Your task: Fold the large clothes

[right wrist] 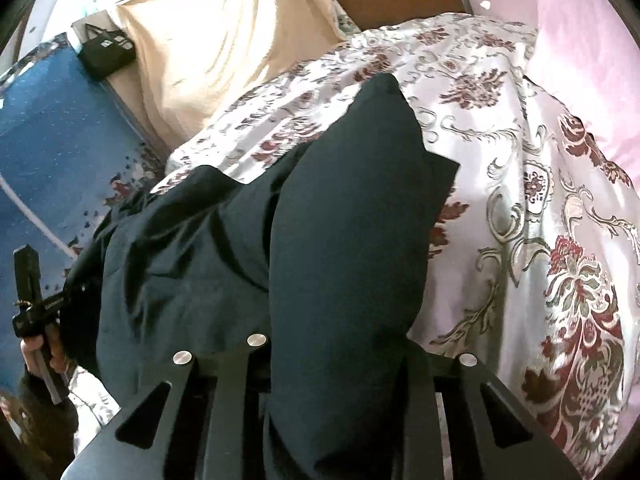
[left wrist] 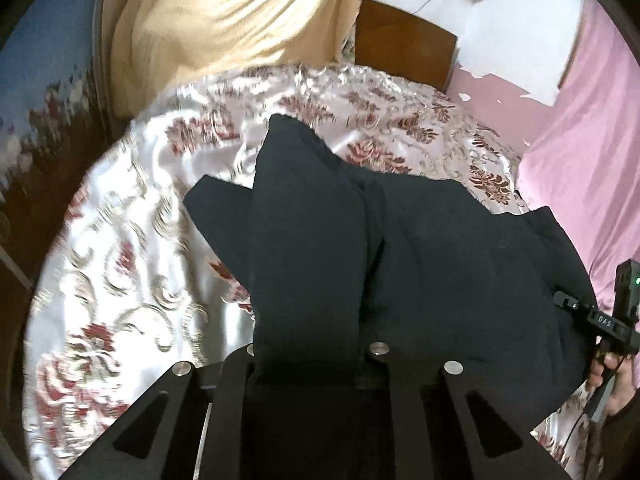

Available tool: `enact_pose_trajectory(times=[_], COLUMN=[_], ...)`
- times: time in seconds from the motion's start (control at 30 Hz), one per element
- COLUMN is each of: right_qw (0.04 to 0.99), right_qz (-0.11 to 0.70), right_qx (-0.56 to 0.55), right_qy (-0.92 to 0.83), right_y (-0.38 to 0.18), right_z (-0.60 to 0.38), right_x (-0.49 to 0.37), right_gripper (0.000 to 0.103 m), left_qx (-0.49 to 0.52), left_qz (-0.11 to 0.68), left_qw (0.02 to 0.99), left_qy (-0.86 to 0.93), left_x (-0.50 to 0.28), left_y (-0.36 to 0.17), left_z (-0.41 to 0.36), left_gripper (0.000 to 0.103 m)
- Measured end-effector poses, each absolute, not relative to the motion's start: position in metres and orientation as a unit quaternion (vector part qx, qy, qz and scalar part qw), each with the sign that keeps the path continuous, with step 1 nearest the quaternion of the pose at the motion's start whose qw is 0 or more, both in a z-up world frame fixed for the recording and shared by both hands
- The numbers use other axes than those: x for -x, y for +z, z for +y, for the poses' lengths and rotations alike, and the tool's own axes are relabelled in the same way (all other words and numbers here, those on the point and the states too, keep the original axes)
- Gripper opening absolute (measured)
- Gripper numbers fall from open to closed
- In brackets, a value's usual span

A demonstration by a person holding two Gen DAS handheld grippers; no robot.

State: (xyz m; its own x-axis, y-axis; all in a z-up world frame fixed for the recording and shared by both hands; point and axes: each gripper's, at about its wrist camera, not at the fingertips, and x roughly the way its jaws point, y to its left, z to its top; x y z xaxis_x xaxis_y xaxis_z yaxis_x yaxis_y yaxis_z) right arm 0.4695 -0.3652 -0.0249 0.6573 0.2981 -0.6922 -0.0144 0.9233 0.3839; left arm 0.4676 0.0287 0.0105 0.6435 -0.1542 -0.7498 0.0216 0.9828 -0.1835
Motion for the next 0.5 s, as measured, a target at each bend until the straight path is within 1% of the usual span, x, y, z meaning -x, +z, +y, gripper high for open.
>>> enact_pose_trajectory(times=[0.13, 0.23, 0.5], right_qw=[0.897, 0.898, 0.9], right_qz=[0.396, 0.39, 0.39], right_qx=[-0.171, -0.168, -0.151], right_qy=[0.101, 0.11, 0.12], right_y=[-0.012, 0.002, 0.018], right_z=[-0.35, -0.345, -0.331], right_x=[-0.446, -0.425, -0.37], right_gripper=[0.021, 0.021, 0.021], left_qx=[0.056, 0.06, 0.048], left_qz=[0.407, 0.404, 0.403], left_qw=[0.911, 0.912, 0.913], left_qy=[-0.047, -0.047, -0.037], left_x=[-0.438, -0.412, -0.354], left_y=[0.037, 0.05, 0.054], left_z=[0.027, 0.034, 0.034], left_gripper=[0.017, 0.017, 0.017])
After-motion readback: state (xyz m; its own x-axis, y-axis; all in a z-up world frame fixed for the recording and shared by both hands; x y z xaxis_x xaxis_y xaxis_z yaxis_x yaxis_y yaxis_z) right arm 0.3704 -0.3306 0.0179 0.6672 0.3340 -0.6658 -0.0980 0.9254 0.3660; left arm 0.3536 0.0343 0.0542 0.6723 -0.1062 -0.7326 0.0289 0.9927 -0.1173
